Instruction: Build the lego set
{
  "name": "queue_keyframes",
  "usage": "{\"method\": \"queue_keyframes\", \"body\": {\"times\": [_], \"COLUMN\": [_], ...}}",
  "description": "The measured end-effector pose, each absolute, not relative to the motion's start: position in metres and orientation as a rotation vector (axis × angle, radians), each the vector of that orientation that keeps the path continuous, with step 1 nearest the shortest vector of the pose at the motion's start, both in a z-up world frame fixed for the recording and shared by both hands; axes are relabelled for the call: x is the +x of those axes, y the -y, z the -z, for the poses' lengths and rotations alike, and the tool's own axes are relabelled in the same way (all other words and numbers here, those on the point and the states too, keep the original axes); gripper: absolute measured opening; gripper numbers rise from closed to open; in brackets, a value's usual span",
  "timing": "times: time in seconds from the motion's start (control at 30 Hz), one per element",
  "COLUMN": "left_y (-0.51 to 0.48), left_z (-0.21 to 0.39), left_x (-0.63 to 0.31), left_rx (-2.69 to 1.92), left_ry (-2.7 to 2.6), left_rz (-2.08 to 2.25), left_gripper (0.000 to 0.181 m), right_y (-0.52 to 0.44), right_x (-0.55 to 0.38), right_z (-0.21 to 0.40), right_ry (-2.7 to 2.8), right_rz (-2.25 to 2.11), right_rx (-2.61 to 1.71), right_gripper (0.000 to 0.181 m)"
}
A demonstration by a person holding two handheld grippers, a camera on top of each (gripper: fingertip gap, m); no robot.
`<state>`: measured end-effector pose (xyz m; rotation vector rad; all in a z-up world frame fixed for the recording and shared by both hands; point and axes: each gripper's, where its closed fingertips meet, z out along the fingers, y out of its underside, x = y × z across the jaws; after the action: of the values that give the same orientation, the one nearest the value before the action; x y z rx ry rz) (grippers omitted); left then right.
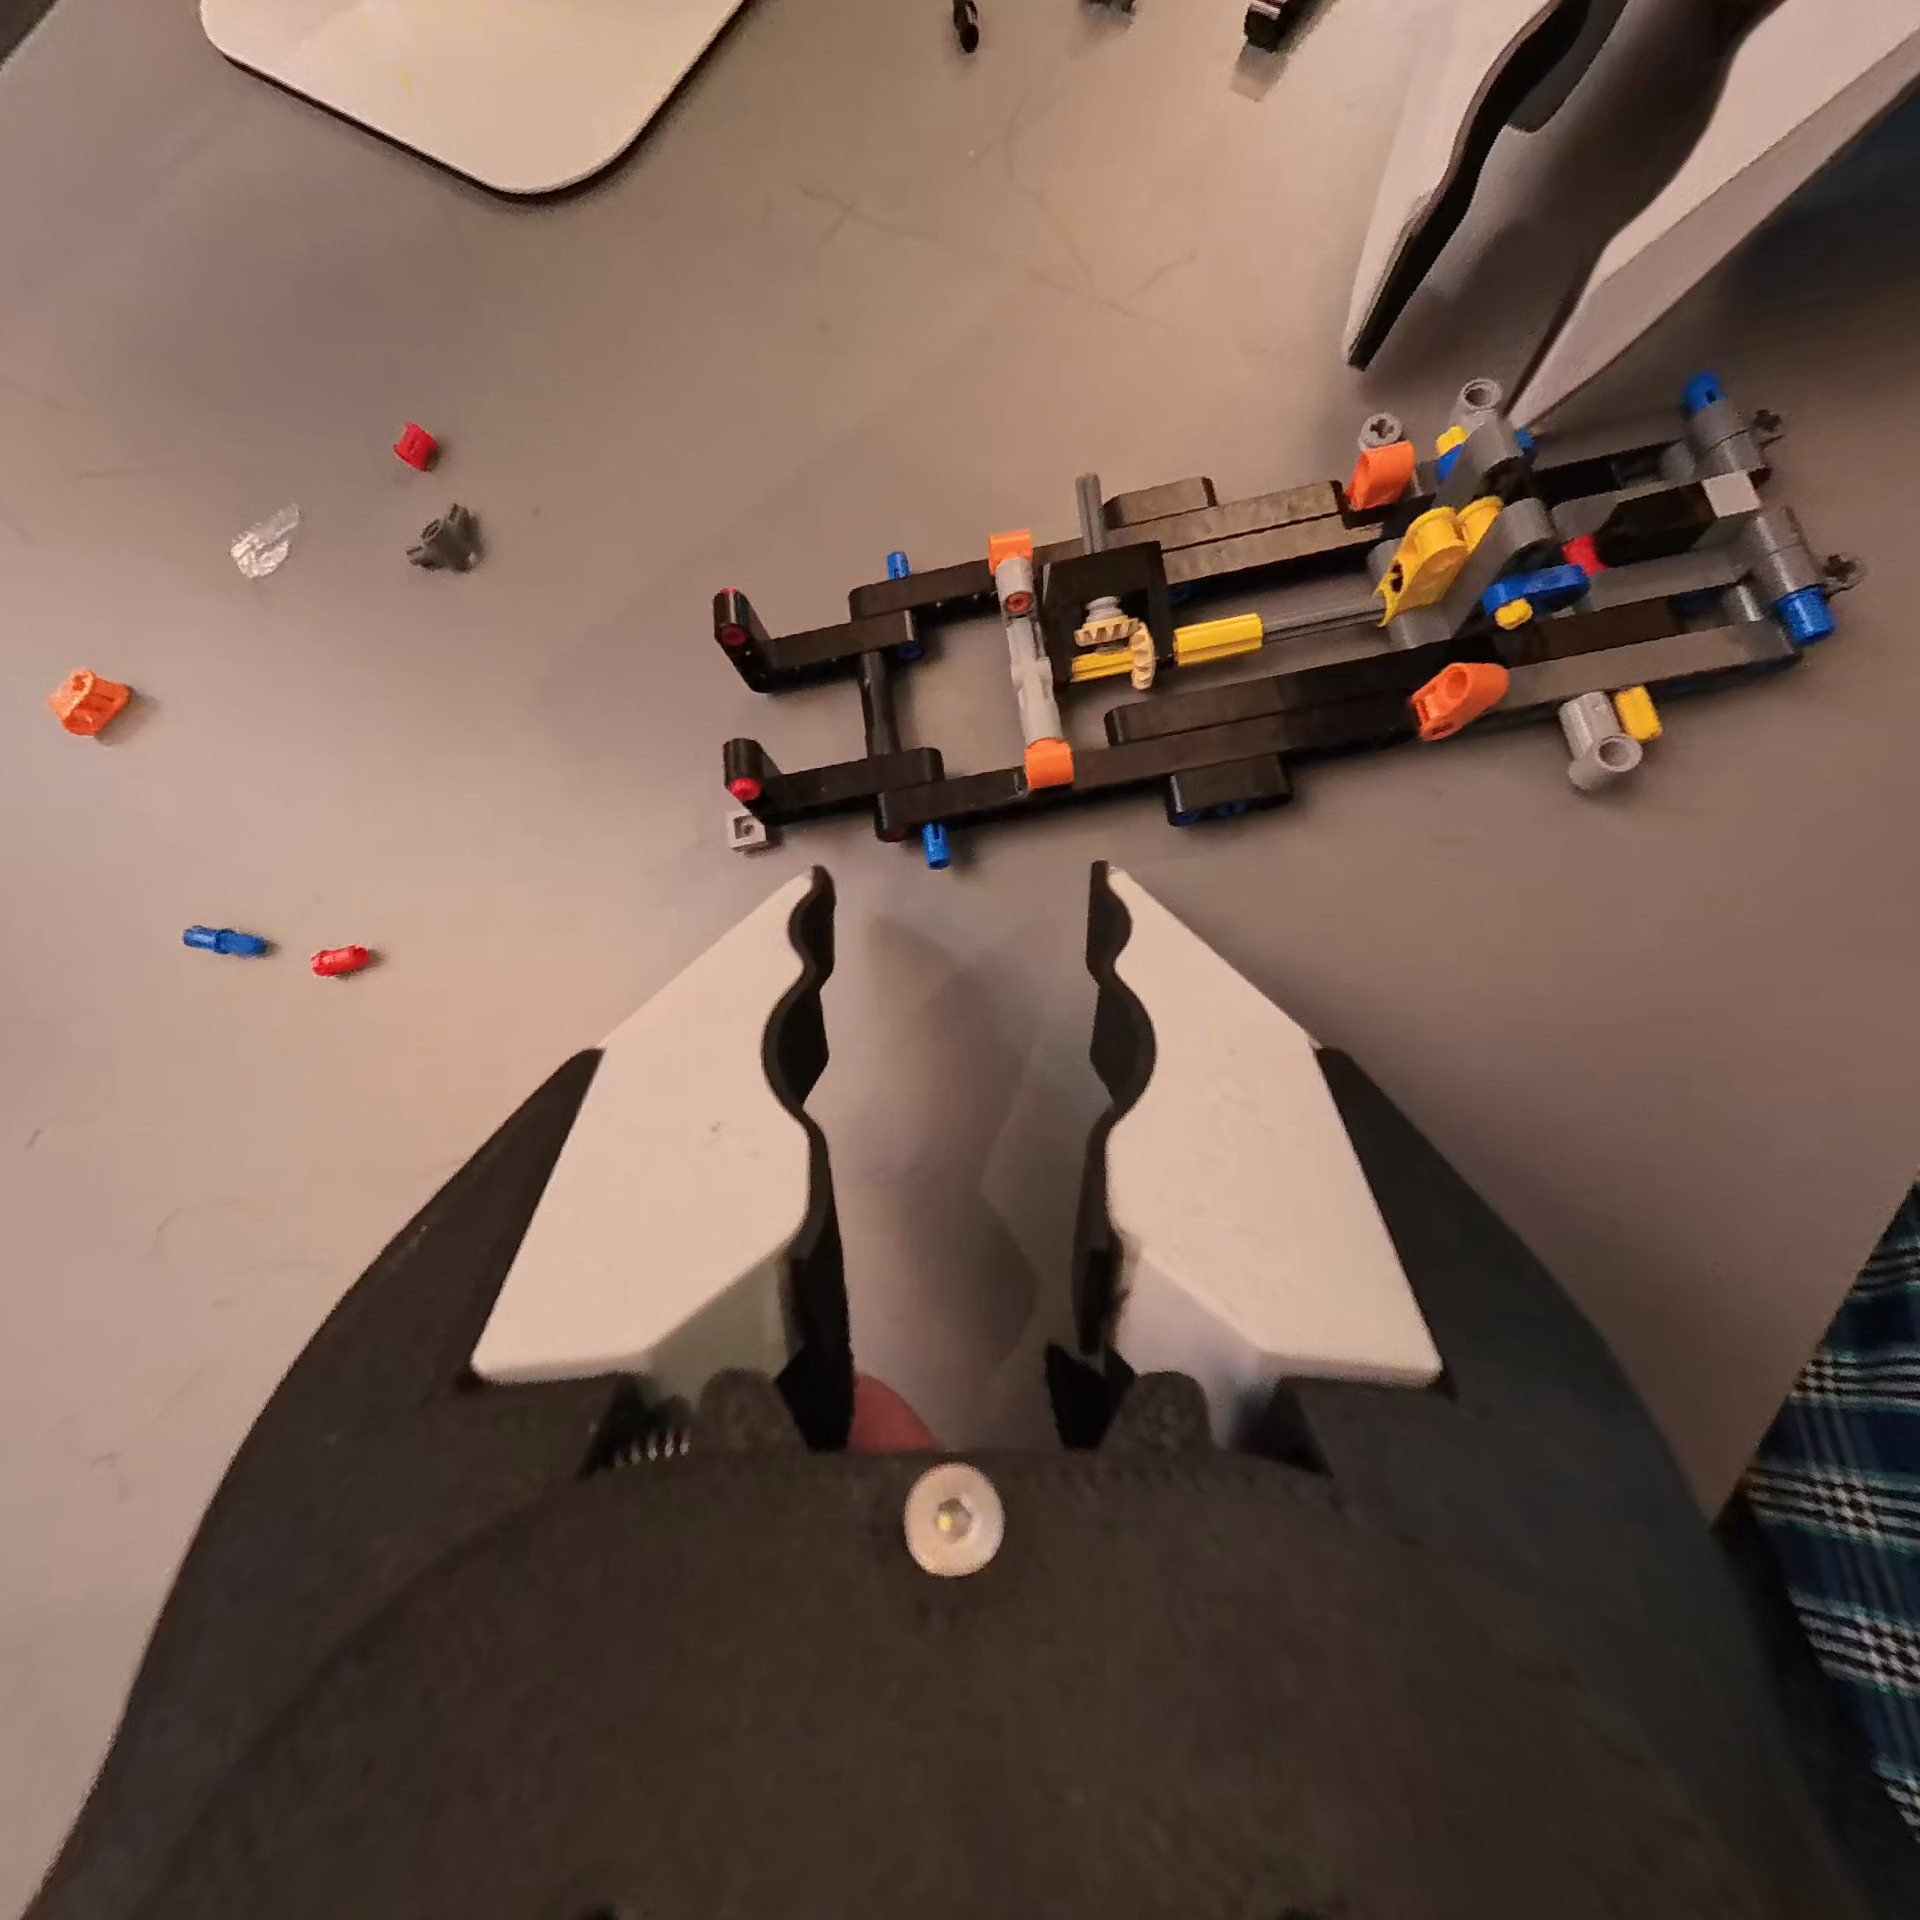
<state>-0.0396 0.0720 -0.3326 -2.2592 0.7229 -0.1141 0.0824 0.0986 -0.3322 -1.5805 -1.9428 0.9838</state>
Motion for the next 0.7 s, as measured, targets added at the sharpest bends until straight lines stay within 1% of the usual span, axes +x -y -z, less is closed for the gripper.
{"method": "queue_keyframes", "body": {"times": [0.7], "left_y": [-0.075], "left_z": [0.340], "left_x": [-0.035], "left_rx": [-2.272], "left_ry": [-0.734], "left_rz": [0.098], "left_gripper": [0.045], "right_y": [-0.081], "right_x": [0.069], "right_z": [0.331], "right_ry": [2.013], "right_rz": [-0.880], "right_rx": [-1.474], "right_gripper": [0.024]}}
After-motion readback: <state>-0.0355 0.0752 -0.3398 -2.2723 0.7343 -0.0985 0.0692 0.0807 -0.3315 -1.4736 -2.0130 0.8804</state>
